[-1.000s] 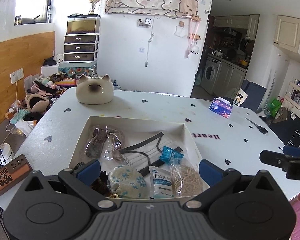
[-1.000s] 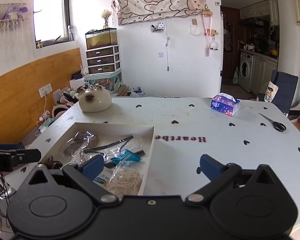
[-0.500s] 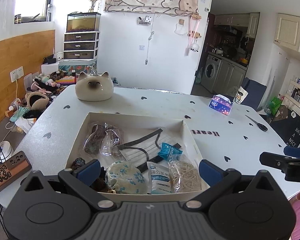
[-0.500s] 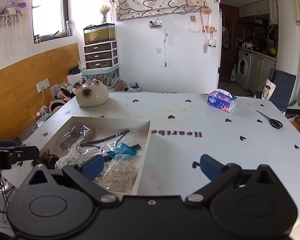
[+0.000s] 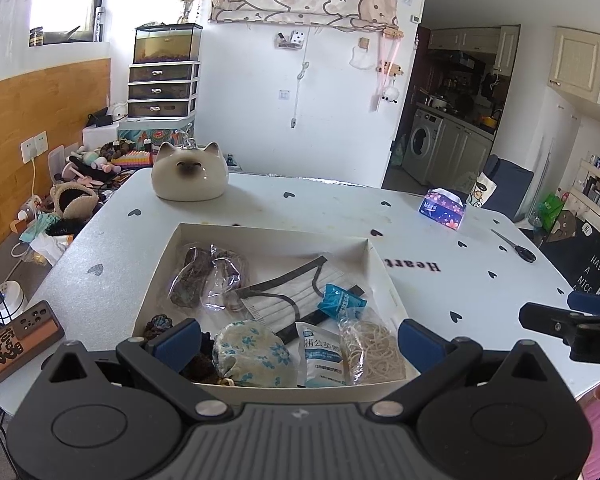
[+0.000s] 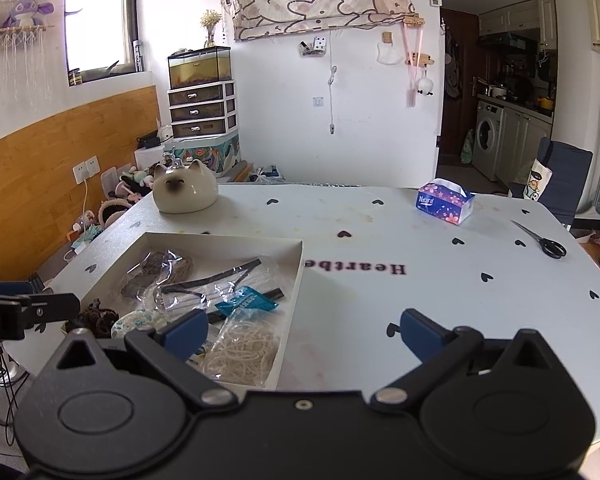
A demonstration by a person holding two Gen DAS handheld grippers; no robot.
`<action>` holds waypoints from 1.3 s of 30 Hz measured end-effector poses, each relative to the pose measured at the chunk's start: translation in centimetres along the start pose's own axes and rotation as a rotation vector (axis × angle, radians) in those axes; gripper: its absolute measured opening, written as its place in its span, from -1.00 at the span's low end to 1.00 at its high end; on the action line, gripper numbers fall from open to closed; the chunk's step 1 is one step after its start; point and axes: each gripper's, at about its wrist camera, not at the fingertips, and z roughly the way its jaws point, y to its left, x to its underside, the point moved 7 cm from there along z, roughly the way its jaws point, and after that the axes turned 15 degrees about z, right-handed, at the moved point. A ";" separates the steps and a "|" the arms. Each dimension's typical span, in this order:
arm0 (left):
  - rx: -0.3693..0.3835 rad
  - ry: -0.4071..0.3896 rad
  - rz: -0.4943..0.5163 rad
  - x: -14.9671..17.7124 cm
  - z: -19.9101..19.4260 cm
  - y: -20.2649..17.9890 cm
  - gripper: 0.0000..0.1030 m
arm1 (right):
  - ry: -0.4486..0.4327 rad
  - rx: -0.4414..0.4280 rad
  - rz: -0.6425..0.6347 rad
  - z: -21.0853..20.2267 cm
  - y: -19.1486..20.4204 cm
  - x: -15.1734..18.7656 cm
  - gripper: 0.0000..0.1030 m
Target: Organize soft objects
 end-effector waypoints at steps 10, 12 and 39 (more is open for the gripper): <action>-0.001 0.000 0.000 0.1 0.0 0.1 1.00 | 0.002 0.000 -0.001 0.0 0.1 0.0 1.00; 0.000 0.001 0.000 0.1 0.0 0.1 1.00 | 0.002 0.001 -0.001 0.0 0.1 0.1 1.00; -0.010 -0.006 0.003 0.1 -0.2 0.6 1.00 | -0.002 0.000 0.000 0.0 0.5 -0.2 1.00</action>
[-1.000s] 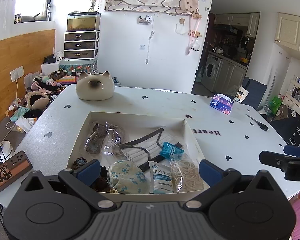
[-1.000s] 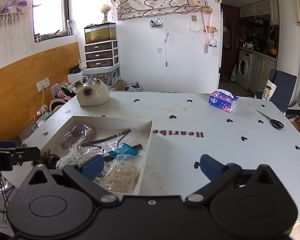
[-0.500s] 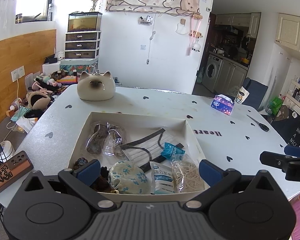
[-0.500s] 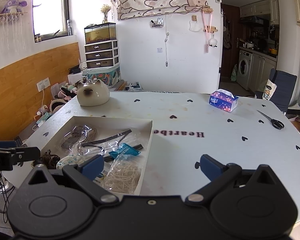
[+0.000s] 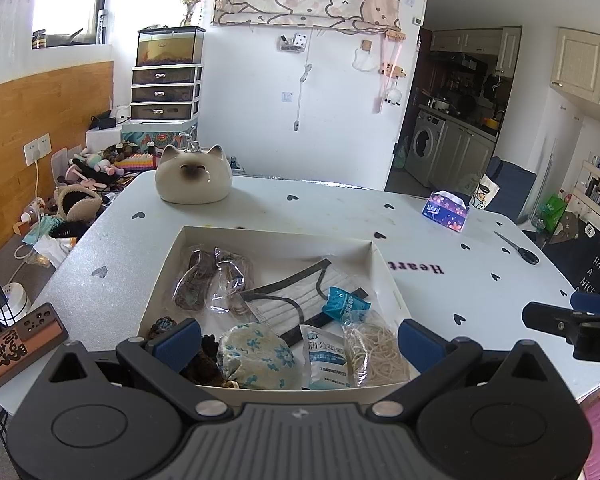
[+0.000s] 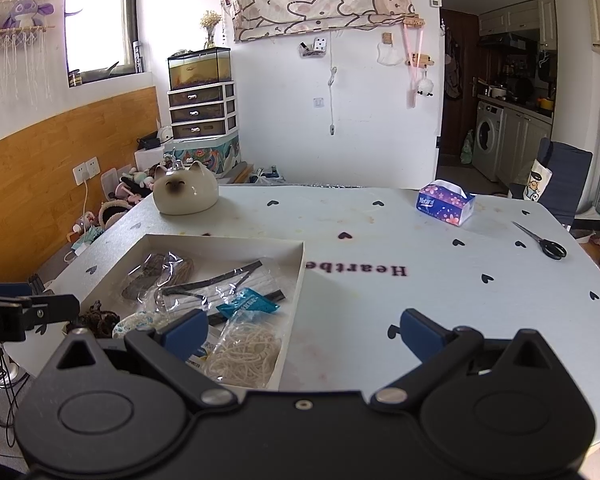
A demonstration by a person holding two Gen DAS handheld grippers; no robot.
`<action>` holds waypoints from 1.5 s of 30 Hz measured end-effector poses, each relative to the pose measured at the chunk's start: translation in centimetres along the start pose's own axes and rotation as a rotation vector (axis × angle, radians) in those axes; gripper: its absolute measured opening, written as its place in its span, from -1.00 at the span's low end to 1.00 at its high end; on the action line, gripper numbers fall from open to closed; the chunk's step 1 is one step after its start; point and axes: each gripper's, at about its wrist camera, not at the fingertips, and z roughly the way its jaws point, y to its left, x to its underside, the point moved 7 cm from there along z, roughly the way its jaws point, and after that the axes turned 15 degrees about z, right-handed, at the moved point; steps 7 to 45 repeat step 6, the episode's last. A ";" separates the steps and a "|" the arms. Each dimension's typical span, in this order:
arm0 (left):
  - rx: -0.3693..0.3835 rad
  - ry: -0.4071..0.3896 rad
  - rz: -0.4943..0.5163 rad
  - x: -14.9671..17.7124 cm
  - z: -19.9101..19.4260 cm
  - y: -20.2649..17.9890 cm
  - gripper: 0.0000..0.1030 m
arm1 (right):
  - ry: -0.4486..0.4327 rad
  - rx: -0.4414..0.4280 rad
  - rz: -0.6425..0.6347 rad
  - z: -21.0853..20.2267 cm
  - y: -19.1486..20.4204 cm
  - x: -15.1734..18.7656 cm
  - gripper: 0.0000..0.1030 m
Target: Organize soft objects
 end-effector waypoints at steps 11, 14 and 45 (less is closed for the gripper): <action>-0.002 0.000 0.002 0.0 -0.1 0.0 1.00 | -0.002 0.001 0.002 0.0 0.0 -0.2 1.00; -0.002 0.000 0.002 0.0 -0.1 0.0 1.00 | -0.002 0.001 0.002 0.0 0.0 -0.2 1.00; -0.002 0.000 0.002 0.0 -0.1 0.0 1.00 | -0.002 0.001 0.002 0.0 0.0 -0.2 1.00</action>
